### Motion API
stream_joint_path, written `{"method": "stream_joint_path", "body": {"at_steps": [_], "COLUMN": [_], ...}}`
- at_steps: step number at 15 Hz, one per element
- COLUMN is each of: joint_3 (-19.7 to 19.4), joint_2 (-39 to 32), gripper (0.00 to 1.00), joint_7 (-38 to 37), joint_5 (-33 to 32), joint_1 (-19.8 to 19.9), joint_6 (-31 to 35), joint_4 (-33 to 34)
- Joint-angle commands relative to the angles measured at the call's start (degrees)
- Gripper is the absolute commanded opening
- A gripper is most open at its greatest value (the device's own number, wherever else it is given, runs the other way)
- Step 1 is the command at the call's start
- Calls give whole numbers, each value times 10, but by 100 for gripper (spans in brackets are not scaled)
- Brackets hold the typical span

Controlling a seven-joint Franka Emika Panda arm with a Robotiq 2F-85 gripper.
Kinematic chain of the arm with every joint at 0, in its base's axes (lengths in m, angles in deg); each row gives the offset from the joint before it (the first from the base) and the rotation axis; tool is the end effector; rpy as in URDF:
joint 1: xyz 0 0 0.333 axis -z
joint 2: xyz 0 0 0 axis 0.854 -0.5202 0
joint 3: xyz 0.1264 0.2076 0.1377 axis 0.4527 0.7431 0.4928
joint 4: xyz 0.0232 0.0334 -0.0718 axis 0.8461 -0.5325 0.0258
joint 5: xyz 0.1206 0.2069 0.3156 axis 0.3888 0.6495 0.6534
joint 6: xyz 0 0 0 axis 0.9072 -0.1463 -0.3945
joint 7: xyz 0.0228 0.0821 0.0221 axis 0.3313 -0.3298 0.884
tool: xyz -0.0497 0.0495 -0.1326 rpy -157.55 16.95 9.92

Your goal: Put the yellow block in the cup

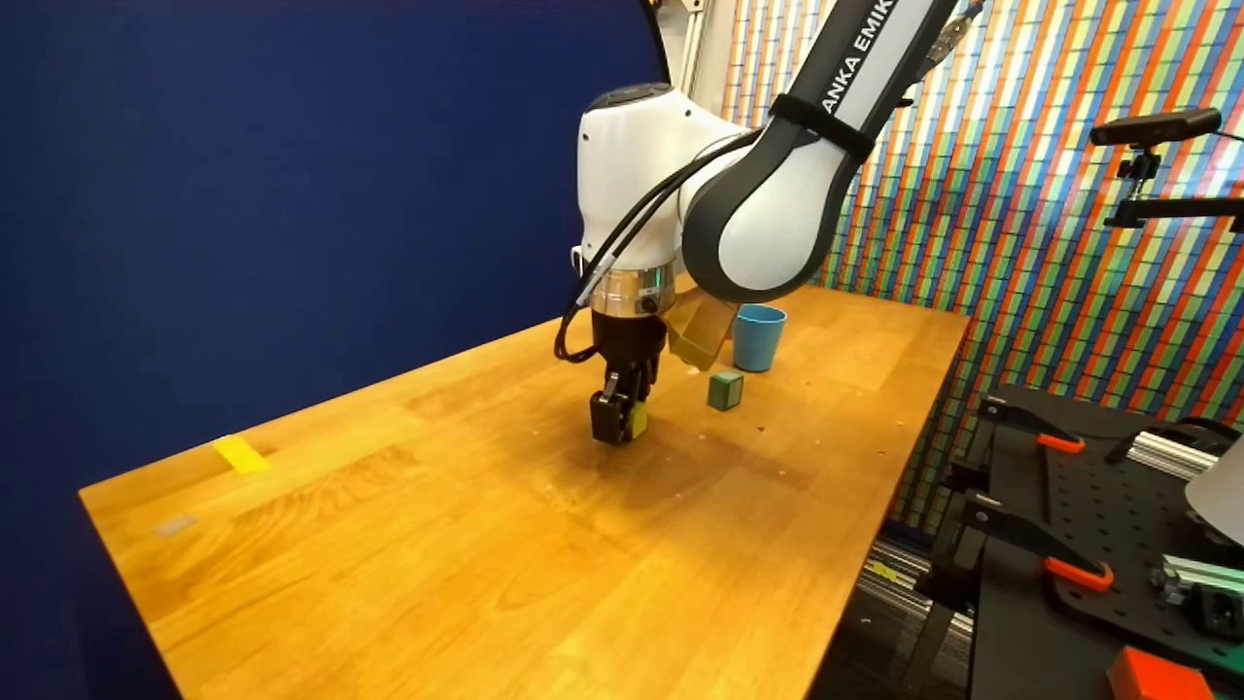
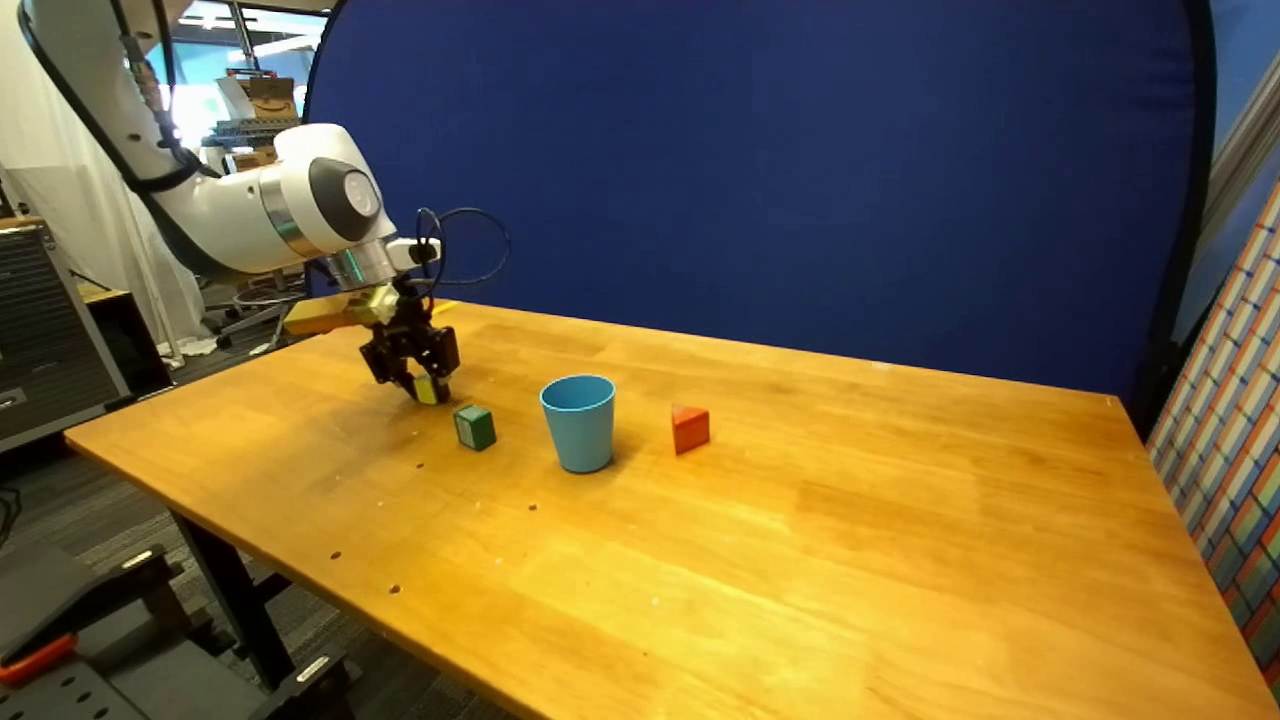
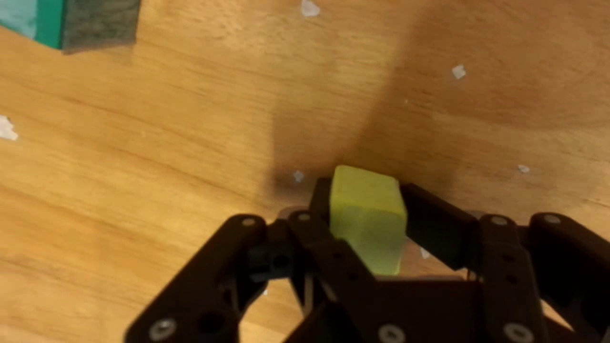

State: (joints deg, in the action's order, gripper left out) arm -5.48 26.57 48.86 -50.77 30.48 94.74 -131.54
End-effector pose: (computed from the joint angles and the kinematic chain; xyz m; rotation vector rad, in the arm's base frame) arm 0.5223 0.1983 0.0597 2.9311 0.4084 0.1294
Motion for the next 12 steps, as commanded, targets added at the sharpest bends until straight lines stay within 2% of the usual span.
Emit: {"method": "stream_joint_path", "body": {"at_steps": [1,5,7,9,12], "joint_3": [-49,-80,-97,-97,-79], "joint_2": [45,117,156,188,211], "gripper": [14,14,14,14,14], "joint_7": [-50,-99,-142,-188,-245], "joint_5": [-41,-84,-129,-176,-225], "joint_1": [-21,-7,1,26,87], "joint_6": [-47,-94,-124,-153,-193], "joint_4": [-6,-7,-1,2,-1]}}
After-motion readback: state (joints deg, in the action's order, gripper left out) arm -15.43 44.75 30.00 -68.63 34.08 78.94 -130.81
